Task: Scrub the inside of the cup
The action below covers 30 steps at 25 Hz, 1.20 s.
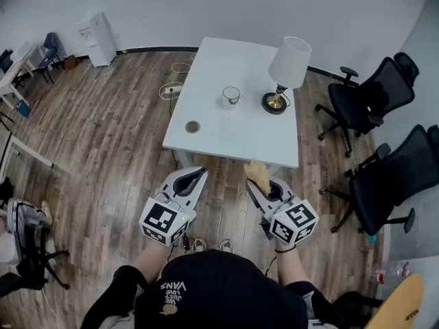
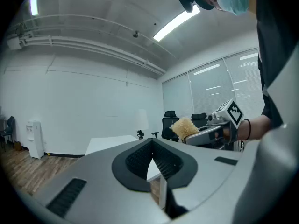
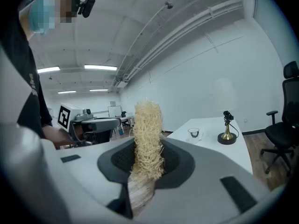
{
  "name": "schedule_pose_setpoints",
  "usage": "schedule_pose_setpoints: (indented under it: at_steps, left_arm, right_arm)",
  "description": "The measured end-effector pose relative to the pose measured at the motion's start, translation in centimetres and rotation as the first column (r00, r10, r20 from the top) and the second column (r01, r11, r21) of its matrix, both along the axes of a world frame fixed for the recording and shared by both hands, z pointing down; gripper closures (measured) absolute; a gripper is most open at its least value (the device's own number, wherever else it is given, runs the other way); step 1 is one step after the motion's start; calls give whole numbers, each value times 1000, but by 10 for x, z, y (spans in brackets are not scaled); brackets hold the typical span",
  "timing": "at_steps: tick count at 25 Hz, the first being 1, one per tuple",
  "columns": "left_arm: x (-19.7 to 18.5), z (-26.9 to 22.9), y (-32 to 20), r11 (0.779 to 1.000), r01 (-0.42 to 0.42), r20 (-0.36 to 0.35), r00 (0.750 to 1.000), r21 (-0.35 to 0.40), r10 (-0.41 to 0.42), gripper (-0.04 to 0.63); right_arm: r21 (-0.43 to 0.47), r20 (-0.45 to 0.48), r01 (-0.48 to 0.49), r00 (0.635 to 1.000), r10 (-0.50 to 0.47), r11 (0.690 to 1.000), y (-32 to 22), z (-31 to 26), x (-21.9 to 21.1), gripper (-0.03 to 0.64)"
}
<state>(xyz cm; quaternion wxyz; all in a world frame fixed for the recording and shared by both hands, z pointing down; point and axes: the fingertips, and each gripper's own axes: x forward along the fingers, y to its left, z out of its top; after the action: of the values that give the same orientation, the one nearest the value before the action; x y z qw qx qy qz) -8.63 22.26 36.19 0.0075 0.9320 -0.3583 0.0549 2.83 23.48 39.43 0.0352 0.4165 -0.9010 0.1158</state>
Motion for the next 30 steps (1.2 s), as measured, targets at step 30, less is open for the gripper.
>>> schedule_pose_setpoints:
  at_steps: [30]
  left_arm:
    - [24,25,-46,996,91,1,996,-23,-91,584]
  right_arm:
    - [-53,71,76,995,-72,996,-43,28,30,523]
